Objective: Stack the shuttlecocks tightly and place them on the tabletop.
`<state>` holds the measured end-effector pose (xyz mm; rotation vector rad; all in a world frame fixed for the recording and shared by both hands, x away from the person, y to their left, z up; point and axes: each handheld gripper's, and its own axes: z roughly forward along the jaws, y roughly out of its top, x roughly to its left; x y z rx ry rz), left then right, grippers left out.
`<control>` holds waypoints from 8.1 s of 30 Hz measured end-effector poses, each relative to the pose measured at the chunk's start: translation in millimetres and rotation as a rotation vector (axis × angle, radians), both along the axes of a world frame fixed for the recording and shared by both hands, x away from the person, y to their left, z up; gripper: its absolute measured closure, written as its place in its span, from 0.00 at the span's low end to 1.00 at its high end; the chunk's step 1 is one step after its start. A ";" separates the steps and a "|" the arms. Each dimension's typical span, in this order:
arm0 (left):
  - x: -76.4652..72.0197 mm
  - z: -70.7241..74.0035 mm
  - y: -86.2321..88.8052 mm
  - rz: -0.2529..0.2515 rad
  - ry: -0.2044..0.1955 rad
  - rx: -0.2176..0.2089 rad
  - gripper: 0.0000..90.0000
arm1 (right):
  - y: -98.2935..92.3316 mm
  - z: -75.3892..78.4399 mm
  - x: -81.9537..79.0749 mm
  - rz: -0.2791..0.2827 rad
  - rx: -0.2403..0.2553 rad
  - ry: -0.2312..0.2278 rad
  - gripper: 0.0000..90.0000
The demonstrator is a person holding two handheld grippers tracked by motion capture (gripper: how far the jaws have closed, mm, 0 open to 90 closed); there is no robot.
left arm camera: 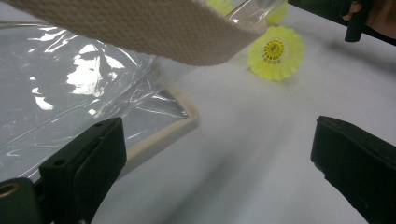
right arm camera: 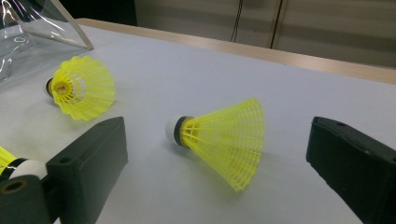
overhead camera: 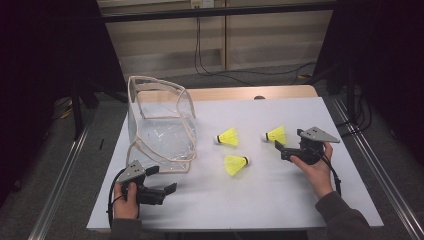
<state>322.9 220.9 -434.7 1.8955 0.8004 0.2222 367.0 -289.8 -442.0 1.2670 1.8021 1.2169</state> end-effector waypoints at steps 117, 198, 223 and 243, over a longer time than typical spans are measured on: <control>0.5 -0.3 0.4 0.003 0.003 -0.003 0.04 | 6.5 -13.2 40.9 0.055 -0.045 0.151 0.53; -0.2 0.6 -0.1 0.006 -0.003 -0.005 0.04 | 9.8 -15.9 40.0 0.181 -0.006 0.204 0.97; -0.2 0.8 -0.3 0.006 -0.003 -0.002 0.04 | 14.0 -7.6 40.1 0.201 0.012 0.176 0.97; 0.2 0.3 -0.8 0.004 0.000 0.002 0.04 | 19.3 -6.3 41.5 0.216 0.019 0.169 0.97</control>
